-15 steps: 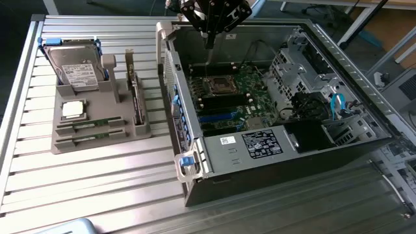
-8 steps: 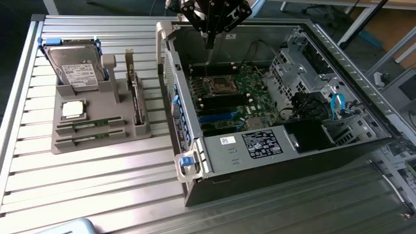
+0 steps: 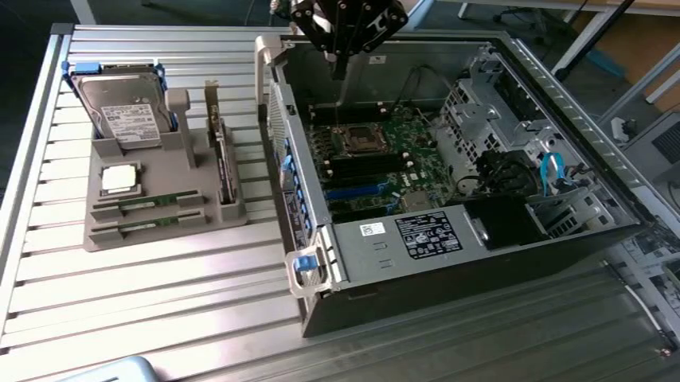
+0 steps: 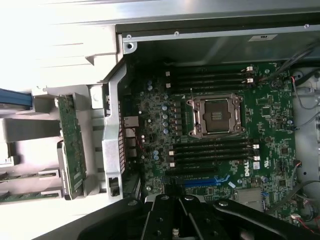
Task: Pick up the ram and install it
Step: 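Reach for the ram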
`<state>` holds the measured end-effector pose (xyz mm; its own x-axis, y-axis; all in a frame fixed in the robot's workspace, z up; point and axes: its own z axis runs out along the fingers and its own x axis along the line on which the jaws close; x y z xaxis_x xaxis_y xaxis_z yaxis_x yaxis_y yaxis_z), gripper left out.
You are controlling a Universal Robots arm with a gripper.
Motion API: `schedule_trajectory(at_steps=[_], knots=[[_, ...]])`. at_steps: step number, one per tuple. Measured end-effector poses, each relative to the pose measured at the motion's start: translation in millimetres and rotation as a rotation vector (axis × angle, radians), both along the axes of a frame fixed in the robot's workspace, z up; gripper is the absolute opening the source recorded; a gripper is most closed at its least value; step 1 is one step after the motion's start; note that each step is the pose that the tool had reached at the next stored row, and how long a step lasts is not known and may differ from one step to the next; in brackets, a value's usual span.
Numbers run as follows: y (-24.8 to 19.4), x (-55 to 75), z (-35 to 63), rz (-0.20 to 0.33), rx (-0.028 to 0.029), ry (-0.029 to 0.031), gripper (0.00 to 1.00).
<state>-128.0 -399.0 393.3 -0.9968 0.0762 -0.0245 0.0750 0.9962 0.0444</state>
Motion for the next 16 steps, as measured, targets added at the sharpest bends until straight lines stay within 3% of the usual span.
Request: schedule_trajectory(at_steps=[16], knots=[[0.0,-31.6,-0.1,0.000,0.0001,0.0000,0.11]])
